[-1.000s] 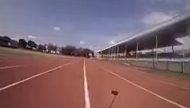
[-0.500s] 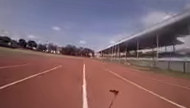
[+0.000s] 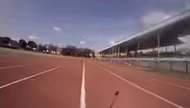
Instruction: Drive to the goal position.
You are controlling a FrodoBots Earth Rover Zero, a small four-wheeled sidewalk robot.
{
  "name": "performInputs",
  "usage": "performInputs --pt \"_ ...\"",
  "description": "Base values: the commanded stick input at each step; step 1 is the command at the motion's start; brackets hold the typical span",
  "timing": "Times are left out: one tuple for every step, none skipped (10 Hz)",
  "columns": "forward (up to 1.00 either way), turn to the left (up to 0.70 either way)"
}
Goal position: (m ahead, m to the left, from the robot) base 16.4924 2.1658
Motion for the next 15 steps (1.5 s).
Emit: performInputs --pt "0.70 0.00" --pt "0.70 0.00" --pt "0.70 0.00" --pt "0.70 0.00" --pt "0.70 0.00" --pt "0.70 0.00" --pt "0.70 0.00" --pt "0.70 0.00" --pt "0.70 0.00" --pt "0.70 0.00" --pt "0.70 0.00" --pt "0.70 0.00" --pt "0.70 0.00" --pt "0.70 0.00" --pt "0.70 0.00"
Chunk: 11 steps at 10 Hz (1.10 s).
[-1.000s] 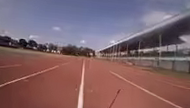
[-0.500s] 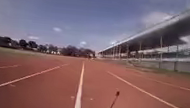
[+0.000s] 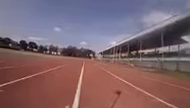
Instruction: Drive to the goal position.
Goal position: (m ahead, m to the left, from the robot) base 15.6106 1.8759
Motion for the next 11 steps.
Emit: performInputs --pt "0.70 0.00" --pt "0.70 0.00" --pt "0.70 0.00" --pt "0.70 0.00" --pt "0.70 0.00" --pt "0.70 0.00" --pt "0.70 0.00" --pt "0.70 0.00" --pt "0.70 0.00" --pt "0.70 0.00" --pt "0.70 0.00"
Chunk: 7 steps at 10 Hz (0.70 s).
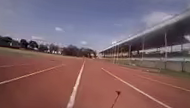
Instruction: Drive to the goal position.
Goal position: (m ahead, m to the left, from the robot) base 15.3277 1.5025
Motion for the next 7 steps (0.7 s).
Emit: performInputs --pt "0.70 0.00" --pt "0.70 0.00" --pt "0.70 0.00" --pt "0.70 0.00" --pt "0.70 0.00" --pt "0.70 0.00" --pt "0.70 0.00"
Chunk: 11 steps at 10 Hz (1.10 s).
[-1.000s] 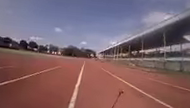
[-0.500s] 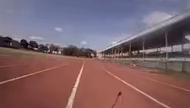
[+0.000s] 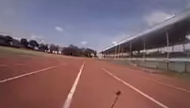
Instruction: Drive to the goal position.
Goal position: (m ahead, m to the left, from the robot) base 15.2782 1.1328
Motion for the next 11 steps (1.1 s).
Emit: performInputs --pt "0.70 0.00" --pt "0.70 0.00" --pt "0.70 0.00" --pt "0.70 0.00" --pt "0.70 0.00" --pt "0.70 0.00" --pt "0.70 0.00" --pt "0.70 0.00" --pt "0.70 0.00" --pt "0.70 0.00" --pt "0.70 0.00"
